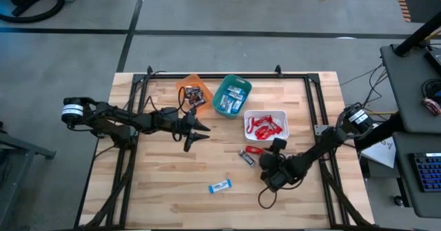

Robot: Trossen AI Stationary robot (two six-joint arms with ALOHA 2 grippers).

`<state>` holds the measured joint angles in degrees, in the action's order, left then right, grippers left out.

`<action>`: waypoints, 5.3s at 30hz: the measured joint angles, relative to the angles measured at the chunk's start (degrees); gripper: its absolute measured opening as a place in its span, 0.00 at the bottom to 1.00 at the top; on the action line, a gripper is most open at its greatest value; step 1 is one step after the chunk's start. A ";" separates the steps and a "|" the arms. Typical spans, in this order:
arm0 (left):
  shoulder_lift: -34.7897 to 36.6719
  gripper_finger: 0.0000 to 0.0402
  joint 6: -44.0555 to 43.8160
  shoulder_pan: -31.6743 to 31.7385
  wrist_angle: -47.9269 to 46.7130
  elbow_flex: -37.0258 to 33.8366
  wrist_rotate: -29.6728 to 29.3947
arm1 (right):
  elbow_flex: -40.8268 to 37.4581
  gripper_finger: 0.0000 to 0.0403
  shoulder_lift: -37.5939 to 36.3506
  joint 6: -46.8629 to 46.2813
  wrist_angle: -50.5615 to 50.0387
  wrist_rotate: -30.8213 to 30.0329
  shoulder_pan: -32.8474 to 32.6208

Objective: Sort candy
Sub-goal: Put the red chocolate bar into the white bin, then put the white chocolate bar into the green bin

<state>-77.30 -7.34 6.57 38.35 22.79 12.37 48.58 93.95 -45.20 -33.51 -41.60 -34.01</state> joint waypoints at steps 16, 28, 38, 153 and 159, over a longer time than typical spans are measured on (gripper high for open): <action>0.00 0.33 0.71 0.00 -0.27 0.00 0.04 | 0.02 0.45 5.14 -0.46 4.25 -0.37 0.75; 0.00 0.33 0.64 0.00 -0.20 0.00 0.04 | -0.09 0.05 5.14 -0.82 3.98 0.03 1.10; 0.00 0.33 -0.41 0.00 -0.15 0.00 0.04 | 1.64 0.03 3.14 0.30 3.69 1.73 1.01; -29.38 0.61 -13.62 -41.03 -3.10 19.32 -38.89 | 33.64 0.33 -4.42 0.80 -26.98 11.49 9.48; -29.38 0.70 -14.99 -41.03 -3.37 19.83 -39.00 | 33.64 0.33 -4.42 0.82 -26.54 11.49 9.48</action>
<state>-106.67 -22.33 -34.46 34.98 42.62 -26.63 82.21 89.54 -44.38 -60.05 -30.12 -24.52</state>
